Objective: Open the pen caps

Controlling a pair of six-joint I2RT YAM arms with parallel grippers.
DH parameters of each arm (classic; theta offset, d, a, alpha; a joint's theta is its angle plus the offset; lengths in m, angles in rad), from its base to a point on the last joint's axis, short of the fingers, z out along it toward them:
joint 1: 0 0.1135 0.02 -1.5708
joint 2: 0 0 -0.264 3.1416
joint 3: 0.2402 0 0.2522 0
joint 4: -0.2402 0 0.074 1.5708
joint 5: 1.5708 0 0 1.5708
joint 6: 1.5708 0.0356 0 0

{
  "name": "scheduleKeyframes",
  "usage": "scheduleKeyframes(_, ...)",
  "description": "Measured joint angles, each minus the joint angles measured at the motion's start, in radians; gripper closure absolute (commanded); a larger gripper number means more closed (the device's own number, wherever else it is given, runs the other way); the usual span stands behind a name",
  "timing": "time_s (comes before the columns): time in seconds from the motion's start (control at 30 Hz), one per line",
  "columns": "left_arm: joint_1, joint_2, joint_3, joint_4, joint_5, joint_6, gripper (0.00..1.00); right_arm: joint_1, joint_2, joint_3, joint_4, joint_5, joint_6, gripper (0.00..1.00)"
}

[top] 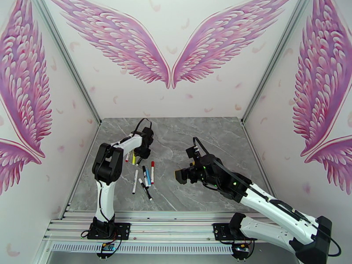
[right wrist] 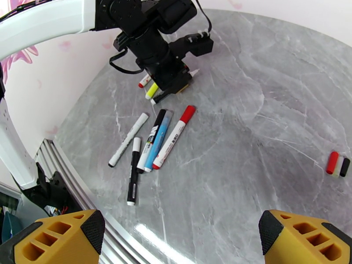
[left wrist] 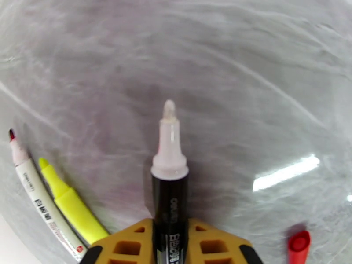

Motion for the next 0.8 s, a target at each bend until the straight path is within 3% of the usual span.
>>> scheduleKeyframes(0.27,0.037,0.000,0.011,-0.001,-0.065,-0.074,0.82,0.000,0.001,-0.001,0.000,0.000,0.000,0.01)
scheduleKeyframes(0.63,0.037,0.007,0.021,-0.004,-0.088,-0.109,0.67,0.000,0.001,-0.001,0.000,0.000,0.004,0.01)
scheduleKeyframes(0.8,0.036,0.007,0.022,-0.004,-0.088,-0.117,0.66,0.000,0.002,-0.001,0.000,0.000,0.004,0.01)
